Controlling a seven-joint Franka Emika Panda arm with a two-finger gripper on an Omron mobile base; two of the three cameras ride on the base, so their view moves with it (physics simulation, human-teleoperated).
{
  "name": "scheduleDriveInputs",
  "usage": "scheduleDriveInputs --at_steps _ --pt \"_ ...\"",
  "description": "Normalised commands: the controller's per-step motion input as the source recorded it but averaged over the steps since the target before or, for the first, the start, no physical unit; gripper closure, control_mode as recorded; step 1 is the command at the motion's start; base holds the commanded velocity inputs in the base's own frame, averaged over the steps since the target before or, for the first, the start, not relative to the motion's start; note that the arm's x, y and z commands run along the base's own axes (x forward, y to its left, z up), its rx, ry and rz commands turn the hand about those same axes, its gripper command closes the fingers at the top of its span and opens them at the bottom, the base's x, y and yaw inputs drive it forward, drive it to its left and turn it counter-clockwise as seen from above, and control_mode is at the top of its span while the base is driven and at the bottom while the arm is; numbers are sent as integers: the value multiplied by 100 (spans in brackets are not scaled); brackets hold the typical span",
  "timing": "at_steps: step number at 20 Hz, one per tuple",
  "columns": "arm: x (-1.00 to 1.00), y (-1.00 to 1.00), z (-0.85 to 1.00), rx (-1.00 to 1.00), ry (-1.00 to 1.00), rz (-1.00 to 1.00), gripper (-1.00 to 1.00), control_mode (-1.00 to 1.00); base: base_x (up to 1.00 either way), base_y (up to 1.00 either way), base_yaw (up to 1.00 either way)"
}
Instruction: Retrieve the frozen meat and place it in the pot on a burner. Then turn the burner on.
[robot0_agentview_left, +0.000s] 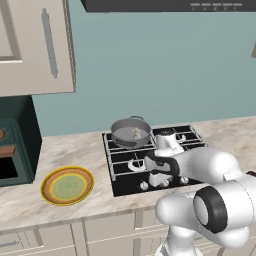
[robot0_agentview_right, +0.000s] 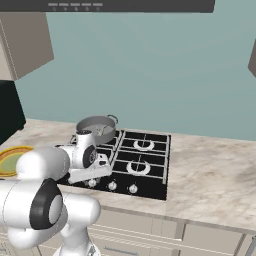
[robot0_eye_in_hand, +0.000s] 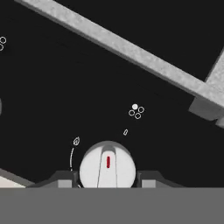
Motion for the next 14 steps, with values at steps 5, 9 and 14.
scheduleDriveInputs --at_steps 5,9,14 --pt "0 -20 -6 0 -13 38 100 -100 0 0 0" --pt "-4 -9 0 0 -8 33 100 -100 0 0 0" --pt "-4 0 0 0 -3 26 100 -100 0 0 0"
